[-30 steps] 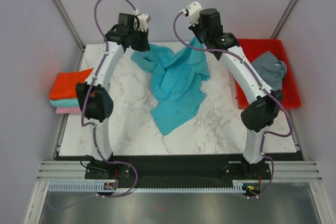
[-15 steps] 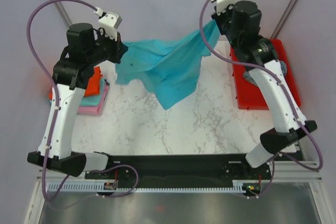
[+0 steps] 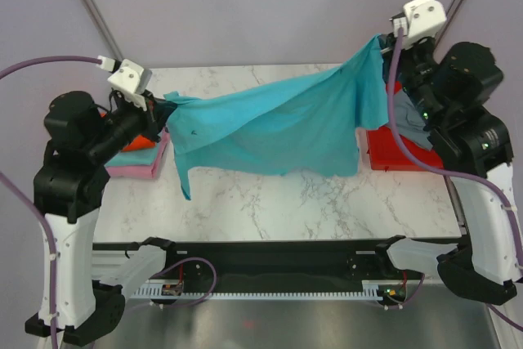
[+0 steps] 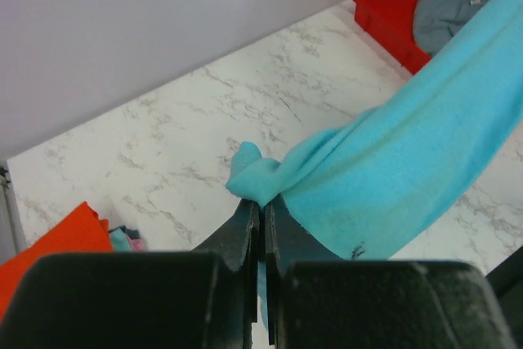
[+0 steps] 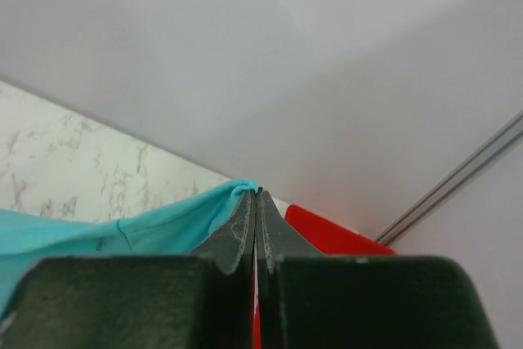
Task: Fold and stack the t-shirts
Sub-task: Flatten the tshirt out
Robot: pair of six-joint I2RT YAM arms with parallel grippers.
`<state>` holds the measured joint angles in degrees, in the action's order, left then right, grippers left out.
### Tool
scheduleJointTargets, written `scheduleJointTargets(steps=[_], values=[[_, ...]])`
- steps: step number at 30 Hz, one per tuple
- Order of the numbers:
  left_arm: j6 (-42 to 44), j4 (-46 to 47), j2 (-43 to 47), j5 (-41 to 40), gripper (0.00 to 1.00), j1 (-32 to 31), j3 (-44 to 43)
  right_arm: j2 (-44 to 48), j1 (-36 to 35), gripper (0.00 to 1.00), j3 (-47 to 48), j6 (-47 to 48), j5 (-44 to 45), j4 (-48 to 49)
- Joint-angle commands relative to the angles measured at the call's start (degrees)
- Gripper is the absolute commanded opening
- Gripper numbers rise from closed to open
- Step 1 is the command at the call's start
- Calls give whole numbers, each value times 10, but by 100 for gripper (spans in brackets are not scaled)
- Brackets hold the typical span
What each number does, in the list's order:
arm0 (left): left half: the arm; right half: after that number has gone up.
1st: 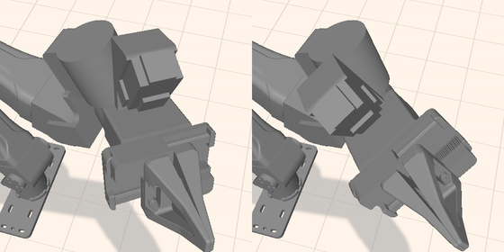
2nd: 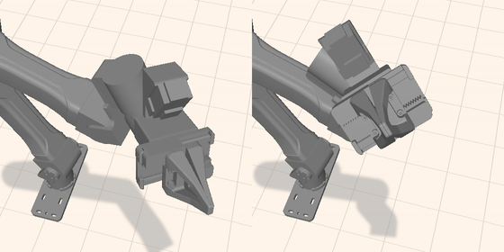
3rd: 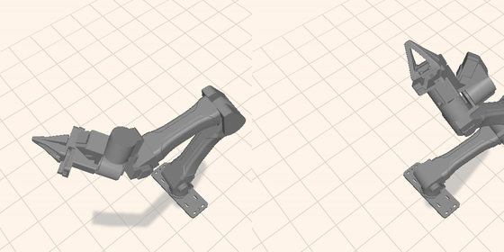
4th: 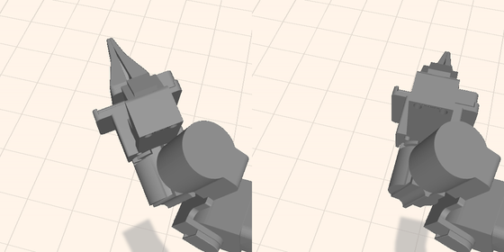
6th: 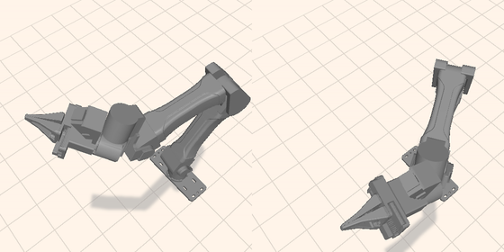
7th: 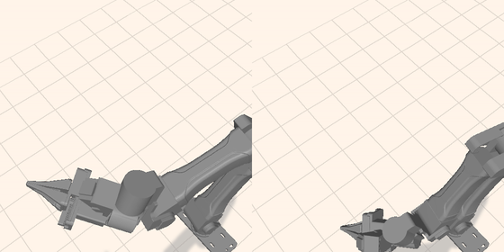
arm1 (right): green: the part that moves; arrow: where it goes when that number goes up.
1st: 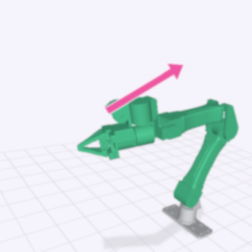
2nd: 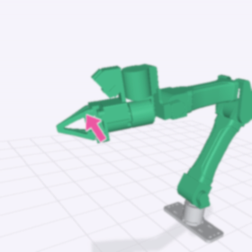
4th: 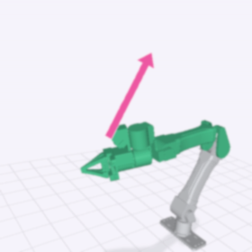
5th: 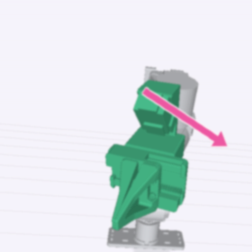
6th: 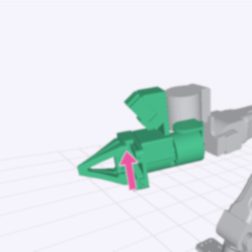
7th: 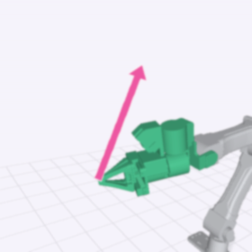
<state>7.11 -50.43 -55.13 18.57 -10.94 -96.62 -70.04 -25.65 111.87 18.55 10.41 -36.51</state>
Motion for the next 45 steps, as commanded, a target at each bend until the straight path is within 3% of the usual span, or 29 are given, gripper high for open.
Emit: scheduleJointTargets(steps=[1, 6, 9, 14, 15, 17, 19, 22, 24, 28, 33, 41, 42, 45], values=[[8, 0, -58, 27, 2, 6, 76, -40, 1, 0, -66, -18, -29, -1], [13, 46, -156, 24, 2, 6, 151, -105, 1, 0, -143, 10, -63, 53], [11, 89, -243, -25, 2, 6, 171, -165, 5, 0, -181, 28, -74, 117], [-27, 125, -410, -106, 5, 15, 111, -324, 35, 0, -152, 20, -103, 177], [-33, 130, -440, -114, 10, 17, 81, -348, 39, 0, -139, 17, -116, 180], [-33, 127, -514, -137, 44, 18, 37, -416, 57, 0, -91, 11, -124, 186], [-32, 116, -552, -172, 70, 18, -19, -459, 67, 0, -55, 8, -127, 183], [-26, 97, -547, -210, 82, 19, -46, -512, 70, 0, 9, 7, -119, 174], [-49, 79, -522, -202, 82, 30, -26, -524, 71, 0, 30, 0, -123, 173], [-104, 43, -464, -98, 65, 54, 84, -524, 72, 0, 27, -10, -128, 174], [-129, 33, -428, -10, 65, 77, 218, -518, 72, 0, 19, -13, -134, 172], [-129, 33, -473, -4, 66, 65, 224, -523, 72, 0, 19, -18, -131, 169], [-54, 43, -476, -67, 64, 65, 220, -527, 71, 0, 20, -21, -131, 169], [-46, 52, -480, -92, 62, 54, 209, -530, 72, 0, 27, -30, -132, 168]])
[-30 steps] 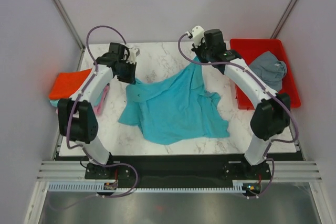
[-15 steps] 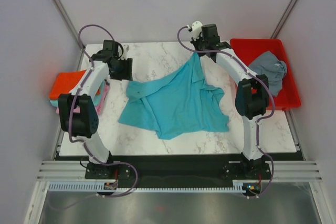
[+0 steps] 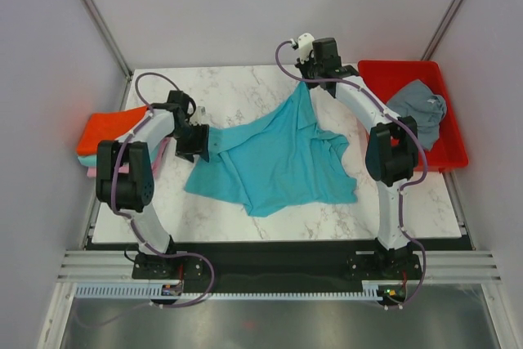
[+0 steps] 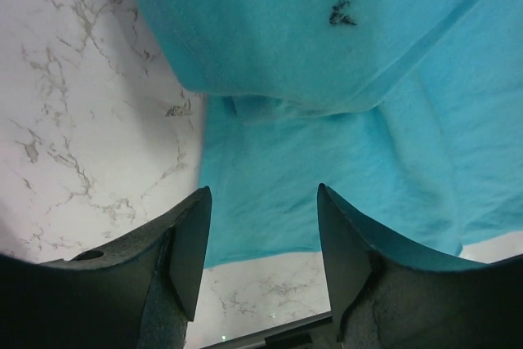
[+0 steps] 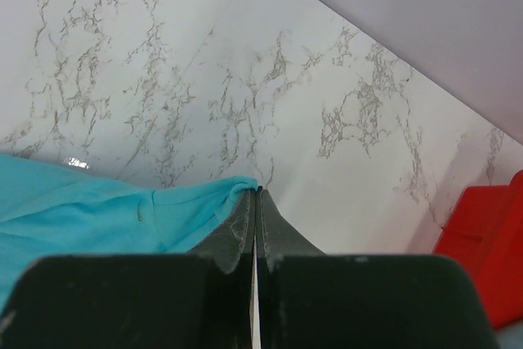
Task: Fold and stack the t-shirts
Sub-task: Flatten the tshirt out
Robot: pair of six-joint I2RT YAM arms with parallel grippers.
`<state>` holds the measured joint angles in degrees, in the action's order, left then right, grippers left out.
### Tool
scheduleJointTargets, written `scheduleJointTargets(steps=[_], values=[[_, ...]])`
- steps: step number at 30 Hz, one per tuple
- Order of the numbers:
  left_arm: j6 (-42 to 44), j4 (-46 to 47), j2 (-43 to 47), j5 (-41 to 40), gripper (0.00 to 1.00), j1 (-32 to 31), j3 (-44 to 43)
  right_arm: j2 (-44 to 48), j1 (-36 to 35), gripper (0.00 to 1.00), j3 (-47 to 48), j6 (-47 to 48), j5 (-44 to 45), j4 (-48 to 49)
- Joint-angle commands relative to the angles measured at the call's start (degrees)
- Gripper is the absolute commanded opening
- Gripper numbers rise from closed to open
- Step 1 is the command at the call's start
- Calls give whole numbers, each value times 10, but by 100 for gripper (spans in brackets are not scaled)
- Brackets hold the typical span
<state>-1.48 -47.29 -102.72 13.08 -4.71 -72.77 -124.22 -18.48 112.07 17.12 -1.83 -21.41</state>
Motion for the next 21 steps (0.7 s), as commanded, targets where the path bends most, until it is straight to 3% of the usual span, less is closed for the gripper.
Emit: scheduleJointTargets(steps=[1, 21], values=[[40, 20, -12, -38, 61, -10, -33, 13, -1, 0, 28, -17, -11, 17], [38, 29, -85, -25, 49, -12, -80, 15, 0, 0, 27, -7, 3, 18]])
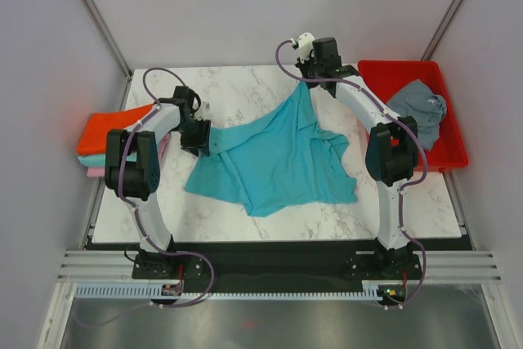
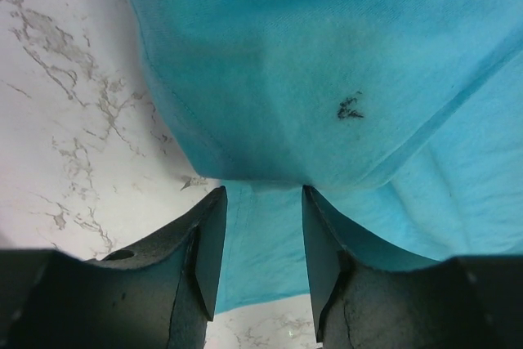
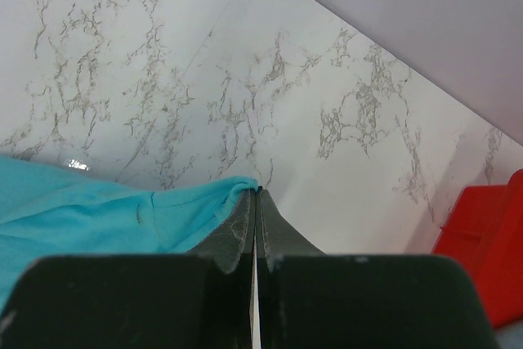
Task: Fold and stack the t-shirts
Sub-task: Flatten the tshirt out
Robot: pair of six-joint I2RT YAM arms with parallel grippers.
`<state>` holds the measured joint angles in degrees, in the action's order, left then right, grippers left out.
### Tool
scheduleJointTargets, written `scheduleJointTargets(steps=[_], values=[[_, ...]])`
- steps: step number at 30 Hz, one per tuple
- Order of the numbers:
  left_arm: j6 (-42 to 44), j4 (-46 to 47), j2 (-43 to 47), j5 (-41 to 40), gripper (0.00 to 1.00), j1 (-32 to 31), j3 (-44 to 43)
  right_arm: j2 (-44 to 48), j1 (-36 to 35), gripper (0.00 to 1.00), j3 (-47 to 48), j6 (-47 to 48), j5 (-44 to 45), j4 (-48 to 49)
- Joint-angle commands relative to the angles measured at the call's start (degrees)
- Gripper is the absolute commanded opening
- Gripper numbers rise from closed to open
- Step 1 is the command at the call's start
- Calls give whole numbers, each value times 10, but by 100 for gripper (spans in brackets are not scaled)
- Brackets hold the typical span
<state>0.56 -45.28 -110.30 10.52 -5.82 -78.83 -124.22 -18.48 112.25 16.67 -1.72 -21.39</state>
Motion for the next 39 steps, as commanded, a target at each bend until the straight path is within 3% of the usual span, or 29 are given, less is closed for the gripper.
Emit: scheduleJointTargets(steps=[1, 10, 19, 26, 30, 33, 39], values=[[17, 9, -11, 1, 49, -1, -20, 15, -1, 0, 27, -1, 3, 18], [15, 9, -25, 13, 47, -2, -19, 14, 1, 0, 25, 0, 8, 19], [13, 10, -36, 17, 36, -2, -27, 11, 1, 0, 25, -1, 12, 19], [14, 10, -27, 19, 16, -2, -23, 12, 1, 0, 27, -4, 11, 21], [16, 9, -12, 12, 14, -2, -24, 14, 0, 0, 28, -3, 14, 21], [15, 9, 3, 1, 24, -2, -22, 16, 1, 0, 27, -4, 14, 21], [13, 16, 4, 0, 25, -2, -13, 11, 1, 0, 30, -11, 14, 22]])
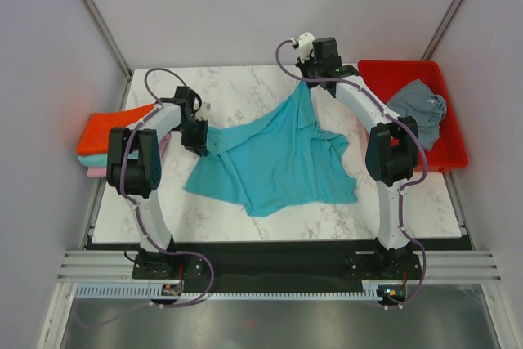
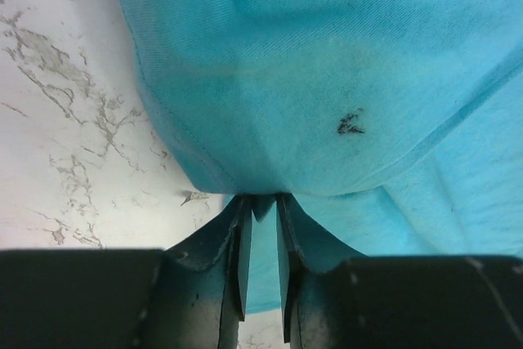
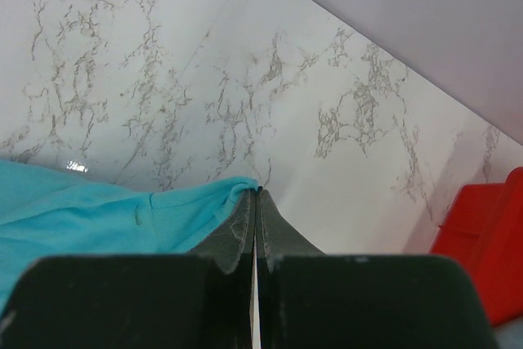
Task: Fold and stack the t-shirts
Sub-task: Flatten the tshirt out
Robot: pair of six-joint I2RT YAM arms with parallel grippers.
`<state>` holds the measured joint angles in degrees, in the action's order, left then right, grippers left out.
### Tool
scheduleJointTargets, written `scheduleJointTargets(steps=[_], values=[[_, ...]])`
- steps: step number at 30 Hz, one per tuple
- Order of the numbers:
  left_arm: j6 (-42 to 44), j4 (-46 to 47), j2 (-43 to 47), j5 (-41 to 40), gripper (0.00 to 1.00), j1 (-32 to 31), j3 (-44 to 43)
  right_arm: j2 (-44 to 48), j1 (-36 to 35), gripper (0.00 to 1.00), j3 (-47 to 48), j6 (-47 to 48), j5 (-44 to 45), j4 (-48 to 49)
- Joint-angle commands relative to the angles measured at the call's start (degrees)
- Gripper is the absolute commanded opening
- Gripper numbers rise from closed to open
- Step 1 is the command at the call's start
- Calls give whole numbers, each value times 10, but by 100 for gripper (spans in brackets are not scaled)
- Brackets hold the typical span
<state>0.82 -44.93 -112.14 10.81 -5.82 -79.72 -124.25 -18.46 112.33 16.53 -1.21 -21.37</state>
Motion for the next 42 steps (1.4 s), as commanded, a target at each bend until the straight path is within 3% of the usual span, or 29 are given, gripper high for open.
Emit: scheduleJointTargets(steps=[1, 4, 6, 14, 21, 27, 35, 42], values=[[10, 13, 22, -2, 25, -2, -4, 9, 2, 0, 31, -10, 9, 22], [13, 13, 23, 4, 19, -2, -5, 11, 2, 0, 32, -12, 9, 22], [14, 13, 24, 7, 2, -2, -2, 14, 2, 0, 31, -10, 9, 22], [27, -2, 54, -25, 2, -2, -2, 26, 2, 0, 20, -8, 29, 22], [60, -14, 147, -62, 2, -2, -87, 74, 25, 0, 54, 24, 84, 23], [58, -17, 226, -33, 2, -2, -119, 160, 31, 0, 36, 24, 105, -4], [63, -11, 368, -40, 2, -3, -113, 361, 25, 0, -56, 22, 78, -47], [73, -10, 482, -25, 2, -3, -131, 520, 20, 0, -62, 18, 49, -164]])
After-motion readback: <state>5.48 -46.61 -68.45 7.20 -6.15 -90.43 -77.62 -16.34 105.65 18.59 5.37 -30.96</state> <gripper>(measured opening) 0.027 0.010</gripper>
